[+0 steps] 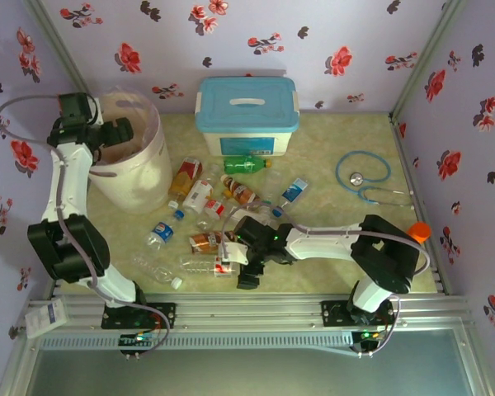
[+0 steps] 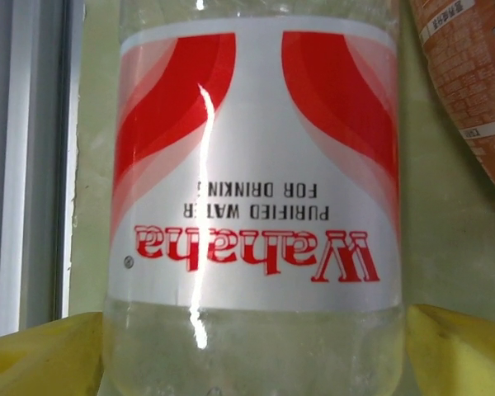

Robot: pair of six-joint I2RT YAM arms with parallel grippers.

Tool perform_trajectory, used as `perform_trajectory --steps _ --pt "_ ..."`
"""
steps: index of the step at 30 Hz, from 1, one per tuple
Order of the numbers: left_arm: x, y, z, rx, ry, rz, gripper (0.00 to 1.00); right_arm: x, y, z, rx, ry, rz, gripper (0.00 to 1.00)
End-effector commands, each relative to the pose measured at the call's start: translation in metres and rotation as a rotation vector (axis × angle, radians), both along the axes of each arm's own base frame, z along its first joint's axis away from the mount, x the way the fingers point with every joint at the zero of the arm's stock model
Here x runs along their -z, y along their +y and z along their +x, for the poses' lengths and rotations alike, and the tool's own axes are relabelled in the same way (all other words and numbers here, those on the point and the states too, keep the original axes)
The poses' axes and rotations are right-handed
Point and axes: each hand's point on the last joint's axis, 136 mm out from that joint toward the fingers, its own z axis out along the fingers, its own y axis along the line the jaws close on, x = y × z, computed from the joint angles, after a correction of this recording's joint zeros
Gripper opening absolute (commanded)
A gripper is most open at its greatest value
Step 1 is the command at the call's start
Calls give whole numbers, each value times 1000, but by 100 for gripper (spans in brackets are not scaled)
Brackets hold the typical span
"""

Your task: Put the plastic bottles in the bin

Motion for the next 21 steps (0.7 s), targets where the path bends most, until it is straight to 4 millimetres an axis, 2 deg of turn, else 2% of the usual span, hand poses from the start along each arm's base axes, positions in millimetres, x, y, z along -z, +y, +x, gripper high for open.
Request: perform_trajectory --steps 1,5,10,13,15,21 --pt "-59 -3 -16 0 -123 10 100 -2 12 6 17 -20 18 91" --pt "-97 -7 -36 -7 -211 11 100 3 15 11 32 -27 14 89" --pt "-126 -26 -63 26 -296 -22 99 7 19 14 43 -30 12 85" --pt "-134 -38 -75 52 -342 -68 99 7 20 15 45 -30 9 75" --pt "-135 -46 -79 73 -353 -82 99 6 19 16 48 -34 9 73" --pt "-129 -60 -78 112 -344 -110 99 0 13 14 40 -39 -4 66"
